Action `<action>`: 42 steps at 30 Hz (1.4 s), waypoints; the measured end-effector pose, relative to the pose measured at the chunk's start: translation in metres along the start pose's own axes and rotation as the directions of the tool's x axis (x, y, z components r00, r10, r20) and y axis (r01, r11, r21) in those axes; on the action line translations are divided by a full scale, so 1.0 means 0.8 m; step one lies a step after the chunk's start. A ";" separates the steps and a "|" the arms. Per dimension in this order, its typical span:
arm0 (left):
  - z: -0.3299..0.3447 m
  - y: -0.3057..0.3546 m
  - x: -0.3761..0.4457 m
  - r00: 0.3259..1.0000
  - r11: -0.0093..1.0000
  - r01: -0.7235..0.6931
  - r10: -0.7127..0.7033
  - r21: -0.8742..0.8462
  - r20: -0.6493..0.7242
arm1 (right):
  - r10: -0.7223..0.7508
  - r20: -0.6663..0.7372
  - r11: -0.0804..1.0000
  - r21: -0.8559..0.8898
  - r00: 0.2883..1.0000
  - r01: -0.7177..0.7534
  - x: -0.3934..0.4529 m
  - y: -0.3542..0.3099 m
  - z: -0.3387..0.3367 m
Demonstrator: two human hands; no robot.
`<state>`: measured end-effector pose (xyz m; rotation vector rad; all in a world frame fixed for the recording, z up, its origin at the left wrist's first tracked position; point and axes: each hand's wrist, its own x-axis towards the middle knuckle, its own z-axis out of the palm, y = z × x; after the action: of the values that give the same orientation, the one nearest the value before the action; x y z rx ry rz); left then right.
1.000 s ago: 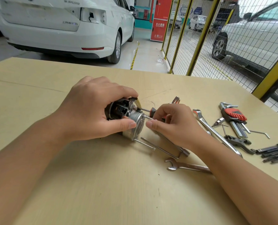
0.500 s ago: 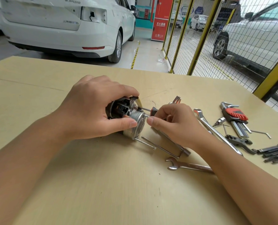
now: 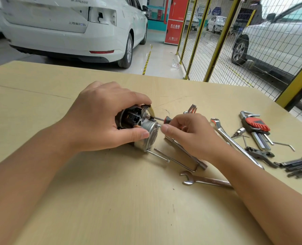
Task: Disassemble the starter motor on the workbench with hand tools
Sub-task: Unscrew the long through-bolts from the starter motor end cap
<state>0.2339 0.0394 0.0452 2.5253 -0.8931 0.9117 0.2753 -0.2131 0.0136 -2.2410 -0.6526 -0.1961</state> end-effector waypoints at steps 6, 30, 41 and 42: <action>0.000 0.001 0.000 1.000 1.000 -0.002 0.002 -0.001 -0.002 | -0.009 -0.004 0.999 -0.045 1.000 0.009 0.000 0.000 0.002; 0.000 0.001 -0.001 1.000 1.000 0.001 -0.001 0.004 -0.003 | 0.051 0.038 0.999 -0.001 0.998 -0.051 0.001 0.002 0.002; 0.000 0.001 -0.001 1.000 1.000 0.002 -0.002 0.003 -0.005 | 0.006 0.054 1.000 -0.022 0.999 -0.005 0.000 0.003 0.001; 0.000 0.001 -0.001 1.000 1.000 0.001 -0.001 0.003 -0.005 | 0.019 0.080 0.999 -0.030 0.997 -0.017 0.000 0.004 0.001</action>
<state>0.2332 0.0390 0.0448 2.5245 -0.8890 0.9197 0.2768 -0.2140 0.0110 -2.2918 -0.6758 -0.1071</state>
